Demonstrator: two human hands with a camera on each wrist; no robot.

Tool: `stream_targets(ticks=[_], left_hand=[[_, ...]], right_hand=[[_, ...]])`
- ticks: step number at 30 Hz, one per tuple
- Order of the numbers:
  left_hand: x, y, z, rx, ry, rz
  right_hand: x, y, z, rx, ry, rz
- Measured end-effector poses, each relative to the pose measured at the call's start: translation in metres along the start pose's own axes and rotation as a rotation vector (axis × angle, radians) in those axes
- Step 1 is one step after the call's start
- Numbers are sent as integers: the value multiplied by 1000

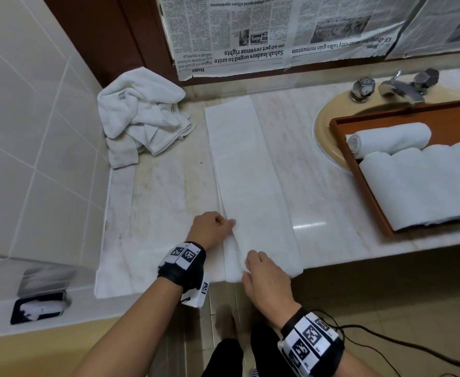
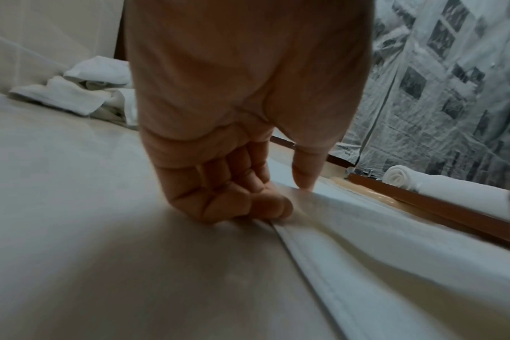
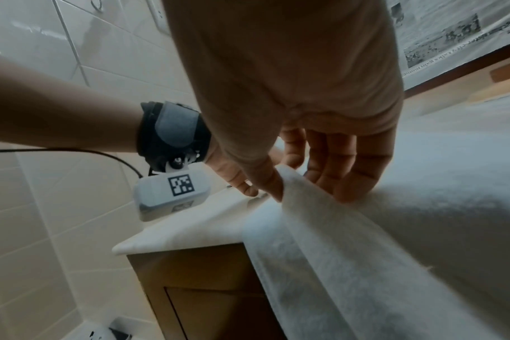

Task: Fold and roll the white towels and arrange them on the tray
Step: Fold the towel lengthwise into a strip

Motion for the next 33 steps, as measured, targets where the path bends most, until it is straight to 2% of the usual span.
stream_targets(ticks=[7, 13, 19, 23, 25, 27, 29, 30, 33], left_hand=[[-1, -8, -9, 10, 14, -40], [-1, -9, -7, 5, 39, -41], [0, -15, -9, 42, 48, -46], [0, -17, -11, 48, 24, -46], [1, -20, -13, 43, 25, -52], [1, -22, -16, 36, 32, -43], [1, -24, -19, 44, 22, -18], [1, -25, -21, 51, 20, -6], [1, -28, -23, 70, 93, 31]], right_hand=[[5, -3, -28, -20, -77, -17], [29, -4, -43, -55, -113, -43], [46, -14, -39, -87, -81, -18], [36, -17, -37, -109, 41, -29], [22, -13, -29, -86, 127, 8], [3, -3, -10, -55, 194, 136], [-13, 11, 11, -63, 149, 291], [-14, 18, 20, -76, 97, 315], [3, 36, 46, -80, -70, 202]])
Point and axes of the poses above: each hand's wrist, its own y-axis towards the middle knuckle, its own x-axis out of the palm, z = x × y, the point moved 8 cm from there along y, towards the middle knuckle, and after that the axes turned 3 degrees about x, right-handed, at the moved point
